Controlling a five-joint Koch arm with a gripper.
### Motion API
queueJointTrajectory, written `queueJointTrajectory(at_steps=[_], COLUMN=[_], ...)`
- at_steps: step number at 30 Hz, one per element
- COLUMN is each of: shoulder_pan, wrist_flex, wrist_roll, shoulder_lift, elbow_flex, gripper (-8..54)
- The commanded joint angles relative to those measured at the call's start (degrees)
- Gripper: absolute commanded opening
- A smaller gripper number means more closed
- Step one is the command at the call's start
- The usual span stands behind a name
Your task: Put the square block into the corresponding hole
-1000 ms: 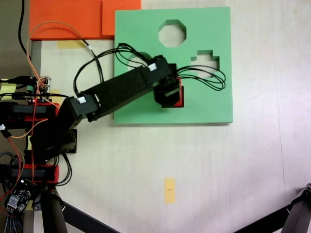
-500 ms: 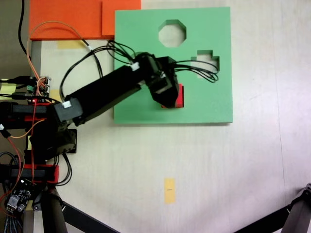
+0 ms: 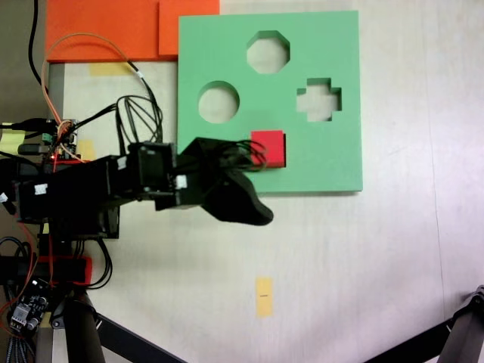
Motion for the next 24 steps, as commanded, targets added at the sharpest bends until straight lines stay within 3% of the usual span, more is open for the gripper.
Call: queueJointTrajectory(at_steps=[1, 3, 6, 9, 14, 20, 24], shoulder_pan=[0.5, 3.9, 5.1, 4.4, 3.3, -2.8, -2.8], wrist_flex=[-7.9, -9.8, -24.1, -54.3, -97.8, -98.8, -93.6], wrist_roll=[-4.8, -10.9, -20.0, -29.1, -43.8, -52.7, -58.1], shoulder_lift=[7.2, 8.5, 17.1, 25.9, 30.3, 35.4, 35.8], elbow_flex=[5.2, 9.8, 28.7, 56.8, 91.2, 114.0, 119.6], gripper=[45.8, 45.8, 45.1, 40.0, 35.9, 33.7, 33.7])
